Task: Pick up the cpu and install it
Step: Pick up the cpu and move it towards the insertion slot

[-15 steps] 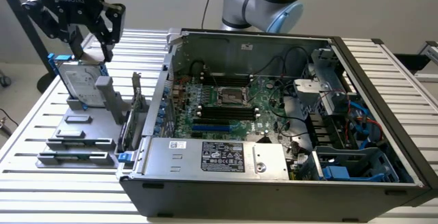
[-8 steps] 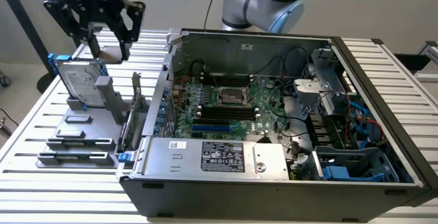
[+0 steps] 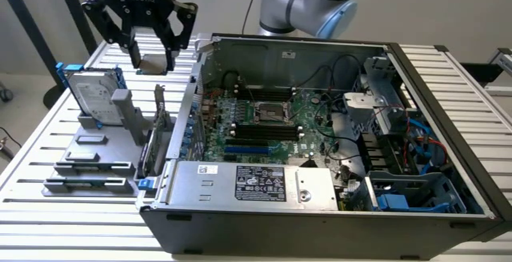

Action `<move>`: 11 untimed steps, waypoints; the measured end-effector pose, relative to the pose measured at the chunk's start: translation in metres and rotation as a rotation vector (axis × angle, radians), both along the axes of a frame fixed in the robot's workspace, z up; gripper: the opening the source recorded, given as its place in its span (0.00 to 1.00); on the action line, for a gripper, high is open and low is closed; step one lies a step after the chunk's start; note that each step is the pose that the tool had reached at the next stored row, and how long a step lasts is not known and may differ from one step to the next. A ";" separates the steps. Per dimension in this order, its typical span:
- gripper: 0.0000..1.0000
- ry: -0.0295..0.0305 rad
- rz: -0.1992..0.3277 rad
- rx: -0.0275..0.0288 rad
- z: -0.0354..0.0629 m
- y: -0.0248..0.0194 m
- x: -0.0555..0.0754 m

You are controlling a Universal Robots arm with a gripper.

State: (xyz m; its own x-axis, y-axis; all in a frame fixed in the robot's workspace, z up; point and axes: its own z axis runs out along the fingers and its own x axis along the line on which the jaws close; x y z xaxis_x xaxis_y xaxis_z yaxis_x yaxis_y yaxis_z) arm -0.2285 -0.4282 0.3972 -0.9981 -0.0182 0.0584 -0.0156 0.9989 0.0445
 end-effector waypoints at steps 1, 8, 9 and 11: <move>0.55 0.0000 0.000 0.0002 0.0000 0.0001 0.005; 0.55 0.0000 0.000 0.0008 0.0000 0.0012 0.036; 0.55 0.0001 0.000 0.0007 0.0000 0.0015 0.041; 0.55 0.0001 0.000 0.0007 0.0000 0.0020 0.050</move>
State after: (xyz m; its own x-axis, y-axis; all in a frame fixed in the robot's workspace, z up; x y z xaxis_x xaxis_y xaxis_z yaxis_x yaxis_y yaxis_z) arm -0.1785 -0.4262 0.3972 -0.9981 -0.0183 0.0584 -0.0156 0.9989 0.0452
